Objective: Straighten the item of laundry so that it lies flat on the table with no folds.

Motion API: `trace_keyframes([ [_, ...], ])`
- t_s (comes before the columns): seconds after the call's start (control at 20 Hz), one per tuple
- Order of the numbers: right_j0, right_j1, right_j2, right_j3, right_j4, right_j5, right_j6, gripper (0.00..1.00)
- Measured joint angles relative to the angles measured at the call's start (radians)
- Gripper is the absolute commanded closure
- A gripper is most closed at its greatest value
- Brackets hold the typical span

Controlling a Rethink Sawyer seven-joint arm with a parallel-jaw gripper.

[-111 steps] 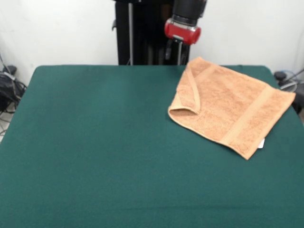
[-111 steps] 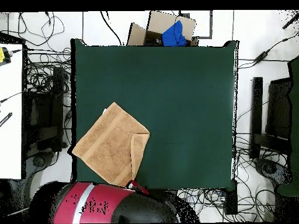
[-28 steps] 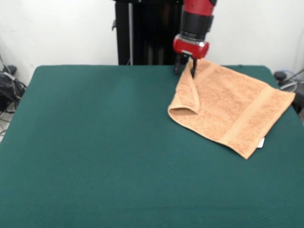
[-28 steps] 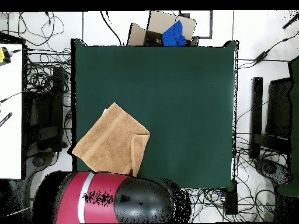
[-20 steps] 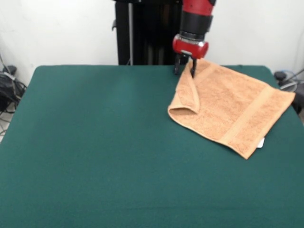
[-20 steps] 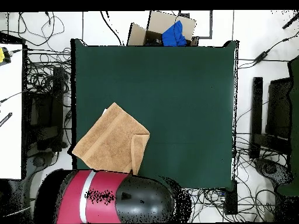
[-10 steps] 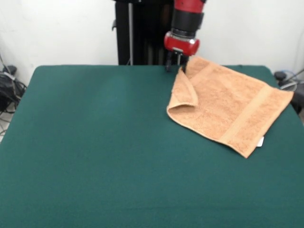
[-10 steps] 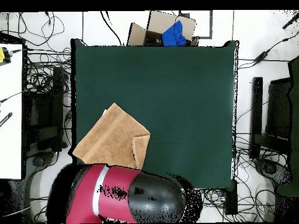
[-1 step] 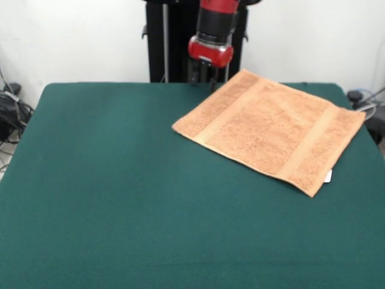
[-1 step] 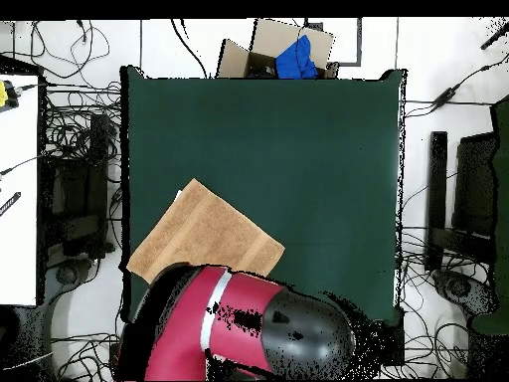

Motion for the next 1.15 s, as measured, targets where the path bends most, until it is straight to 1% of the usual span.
trace_keyframes([
  [0.4,-0.023,0.029,-0.039,-0.026,-0.040,0.000,0.000,0.00],
  [0.6,-0.021,0.019,-0.039,-0.027,-0.051,0.000,0.000,0.00],
  [0.85,-0.001,-0.053,-0.039,-0.005,-0.050,0.028,0.000,0.00],
  [0.9,0.010,-0.096,-0.037,0.013,-0.051,0.059,0.000,0.00],
  [1.1,0.027,-0.175,-0.026,0.047,-0.051,0.136,0.000,0.00],
  [1.15,0.041,-0.212,-0.022,0.060,-0.051,0.184,0.000,0.00],
])
